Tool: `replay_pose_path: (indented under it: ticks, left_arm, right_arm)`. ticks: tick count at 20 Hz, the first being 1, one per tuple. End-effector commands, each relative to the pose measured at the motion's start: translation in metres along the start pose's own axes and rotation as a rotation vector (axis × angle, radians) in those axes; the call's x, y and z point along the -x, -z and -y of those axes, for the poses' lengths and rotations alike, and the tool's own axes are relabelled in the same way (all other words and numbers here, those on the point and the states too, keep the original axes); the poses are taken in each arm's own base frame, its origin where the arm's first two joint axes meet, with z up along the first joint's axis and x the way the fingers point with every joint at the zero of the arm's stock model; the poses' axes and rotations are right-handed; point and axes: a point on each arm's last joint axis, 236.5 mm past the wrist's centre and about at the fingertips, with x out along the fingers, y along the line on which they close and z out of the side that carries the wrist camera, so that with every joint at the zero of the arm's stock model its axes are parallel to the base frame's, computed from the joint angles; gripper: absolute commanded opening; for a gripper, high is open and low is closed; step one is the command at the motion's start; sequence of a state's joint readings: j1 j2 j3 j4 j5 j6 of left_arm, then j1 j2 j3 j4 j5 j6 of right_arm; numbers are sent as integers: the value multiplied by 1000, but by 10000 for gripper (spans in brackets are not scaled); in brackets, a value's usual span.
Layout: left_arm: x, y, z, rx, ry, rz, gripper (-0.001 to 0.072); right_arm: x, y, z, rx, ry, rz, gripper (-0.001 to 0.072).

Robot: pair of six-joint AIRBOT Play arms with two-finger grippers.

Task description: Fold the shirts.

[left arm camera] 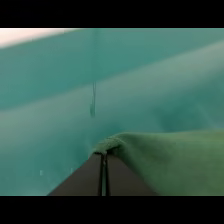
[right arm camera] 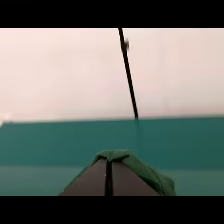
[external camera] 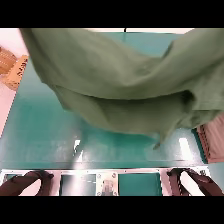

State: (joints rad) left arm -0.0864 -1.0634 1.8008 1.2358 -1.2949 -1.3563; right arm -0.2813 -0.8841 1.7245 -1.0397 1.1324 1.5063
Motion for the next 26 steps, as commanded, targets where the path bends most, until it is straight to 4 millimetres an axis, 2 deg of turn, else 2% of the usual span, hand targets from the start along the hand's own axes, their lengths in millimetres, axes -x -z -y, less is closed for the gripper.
replay_pose_path:
  ticks: [1, 4, 6, 8, 9, 10, 11, 12, 14, 16, 18, 19, 20, 21, 23, 26]
  left_arm:
    - [-109, 87, -33, 84, 5, -264, 19]
    - [-217, 165, -41, 127, 106, -427, 19]
    - [-280, 205, -40, 235, 164, -460, 19]
    - [-318, 226, -39, 338, 193, -452, 20]
    - [-328, 232, -39, 367, 196, -451, 22]
    - [-332, 235, -41, 380, 192, -448, 214]
    - [-331, 234, -46, 396, 182, -445, 585]
    - [-327, 229, -50, 423, 180, -455, 685]
    - [-302, 222, -66, 407, 200, -517, 684]
    - [-266, 216, -82, 413, 241, -597, 684]
    - [-233, 227, -94, 470, 267, -695, 684]
    - [-218, 240, -97, 516, 279, -762, 680]
    - [-207, 255, -96, 550, 299, -823, 617]
    - [-197, 275, -92, 601, 318, -892, 595]
    - [-190, 317, -79, 690, 336, -996, 595]
    - [-188, 377, -47, 785, 358, -1109, 595]
  right_arm:
    - [-90, 99, 56, -131, 14, -261, 17]
    - [-169, 221, 115, -246, 78, -457, 17]
    - [-210, 291, 139, -323, 103, -563, 17]
    - [-241, 340, 152, -420, 106, -632, 18]
    - [-252, 357, 157, -457, 107, -659, 20]
    - [-259, 369, 163, -468, 114, -684, 106]
    - [-260, 373, 172, -467, 123, -699, 298]
    - [-256, 371, 183, -461, 135, -708, 374]
    - [-235, 355, 207, -455, 160, -733, 372]
    - [-203, 342, 235, -481, 199, -753, 352]
    - [-169, 342, 253, -528, 228, -793, 354]
    - [-152, 348, 258, -552, 243, -817, 354]
    - [-134, 357, 262, -575, 262, -843, 353]
    - [-119, 367, 265, -595, 281, -864, 353]
    - [-93, 390, 264, -629, 302, -899, 353]
    - [-78, 420, 259, -678, 318, -940, 354]
